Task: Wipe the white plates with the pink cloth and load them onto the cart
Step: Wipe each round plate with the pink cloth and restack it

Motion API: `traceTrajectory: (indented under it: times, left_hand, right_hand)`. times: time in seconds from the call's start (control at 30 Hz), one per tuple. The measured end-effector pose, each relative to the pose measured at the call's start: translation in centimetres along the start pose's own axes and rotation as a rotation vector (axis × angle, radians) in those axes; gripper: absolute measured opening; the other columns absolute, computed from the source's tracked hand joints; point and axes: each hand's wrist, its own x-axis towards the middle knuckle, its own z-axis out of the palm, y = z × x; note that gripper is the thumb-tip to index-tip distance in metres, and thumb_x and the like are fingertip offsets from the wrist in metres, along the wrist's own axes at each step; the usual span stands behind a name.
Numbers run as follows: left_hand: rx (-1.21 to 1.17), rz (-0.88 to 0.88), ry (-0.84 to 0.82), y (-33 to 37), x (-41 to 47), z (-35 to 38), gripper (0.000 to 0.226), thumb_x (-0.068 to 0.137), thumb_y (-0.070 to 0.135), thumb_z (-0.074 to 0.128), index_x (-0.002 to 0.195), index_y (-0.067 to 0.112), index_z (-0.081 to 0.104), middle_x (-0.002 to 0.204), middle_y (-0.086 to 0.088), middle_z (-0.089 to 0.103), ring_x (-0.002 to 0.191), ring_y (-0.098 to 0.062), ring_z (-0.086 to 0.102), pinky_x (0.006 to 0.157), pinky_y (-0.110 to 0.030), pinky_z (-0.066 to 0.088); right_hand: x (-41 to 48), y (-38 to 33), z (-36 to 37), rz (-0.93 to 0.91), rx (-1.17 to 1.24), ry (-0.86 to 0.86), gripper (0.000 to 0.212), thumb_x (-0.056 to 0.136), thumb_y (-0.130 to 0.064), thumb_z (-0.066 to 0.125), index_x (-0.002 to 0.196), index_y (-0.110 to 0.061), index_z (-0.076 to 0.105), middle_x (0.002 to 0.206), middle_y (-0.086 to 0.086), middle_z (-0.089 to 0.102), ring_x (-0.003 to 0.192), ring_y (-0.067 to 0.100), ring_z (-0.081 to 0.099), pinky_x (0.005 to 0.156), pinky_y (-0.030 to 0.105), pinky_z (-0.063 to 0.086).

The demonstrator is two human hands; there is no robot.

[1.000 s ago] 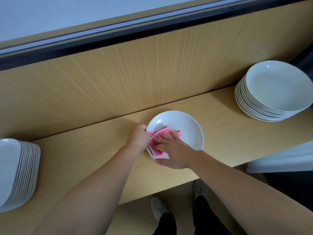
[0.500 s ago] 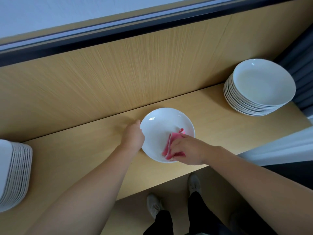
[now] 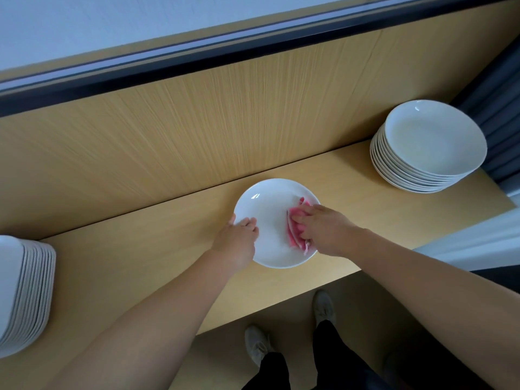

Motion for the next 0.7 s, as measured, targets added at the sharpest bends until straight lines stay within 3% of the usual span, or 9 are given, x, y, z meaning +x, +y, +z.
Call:
traceTrajectory:
  times: [0.13, 0.27, 0.33, 0.4, 0.57, 0.7]
  left_hand:
    - [0.041, 0.007, -0.007, 0.2, 0.1, 0.0, 0.053, 0.100, 0.015, 0.029, 0.152, 0.008, 0.020, 0.162, -0.006, 0.008, 0.147, -0.015, 0.010, 0.119, -0.043, -0.003]
    - [0.021, 0.015, -0.012, 0.2, 0.0, 0.1, 0.054, 0.101, 0.015, 0.028, 0.153, 0.007, 0.016, 0.162, -0.006, 0.004, 0.149, -0.014, 0.005, 0.119, -0.042, -0.006]
    - [-0.009, 0.023, -0.015, 0.1, -0.1, 0.1, 0.055, 0.102, 0.024, 0.028, 0.153, 0.006, 0.015, 0.163, -0.006, 0.002, 0.149, -0.015, 0.002, 0.119, -0.042, -0.008]
    - [-0.074, 0.018, -0.026, 0.2, -0.3, 0.2, 0.068, 0.101, 0.046, 0.029, 0.153, 0.005, 0.013, 0.163, -0.007, 0.000, 0.149, -0.015, -0.002, 0.120, -0.042, -0.010]
    - [-0.113, 0.025, -0.038, 0.3, -0.9, 0.1, 0.110, 0.079, 0.081, 0.039, 0.154, 0.005, 0.011, 0.163, -0.007, -0.003, 0.149, -0.014, -0.007, 0.120, -0.042, -0.012]
    - [-0.107, 0.005, -0.030, 0.6, -0.9, 0.2, 0.114, 0.076, 0.084, 0.039, 0.154, 0.006, 0.008, 0.163, -0.007, -0.003, 0.149, -0.014, -0.006, 0.119, -0.042, -0.013]
  right_hand:
    - [1.5, 0.4, -1.5, 0.063, -0.015, 0.043, 0.040, 0.096, -0.016, 0.044, 0.136, -0.018, 0.052, 0.159, 0.007, 0.023, 0.148, 0.028, 0.011, 0.120, 0.039, 0.006]
    - [4.1, 0.4, -2.1, 0.014, 0.071, 0.247, 0.049, 0.093, -0.007, 0.041, 0.141, -0.004, 0.046, 0.153, 0.016, 0.035, 0.143, 0.037, 0.028, 0.119, 0.049, 0.016]
    - [4.8, 0.2, -2.4, 0.086, 0.035, 0.140, 0.055, 0.099, -0.012, 0.034, 0.152, -0.005, 0.022, 0.161, 0.011, 0.016, 0.149, 0.030, 0.011, 0.121, 0.044, 0.002]
    - [5.0, 0.0, -2.6, 0.155, -0.011, 0.071, 0.059, 0.100, -0.014, 0.028, 0.154, -0.007, 0.007, 0.163, 0.007, 0.004, 0.150, 0.025, -0.001, 0.120, 0.041, -0.006]
    - [4.1, 0.6, -1.9, 0.222, -0.029, 0.009, 0.065, 0.096, -0.025, 0.028, 0.156, -0.014, 0.002, 0.164, 0.000, 0.000, 0.150, 0.018, -0.005, 0.120, 0.041, -0.003]
    - [2.6, 0.4, -2.0, 0.243, -0.007, -0.066, 0.064, 0.098, -0.032, 0.022, 0.155, -0.014, 0.000, 0.163, 0.002, -0.004, 0.150, 0.018, -0.007, 0.121, 0.043, -0.001]
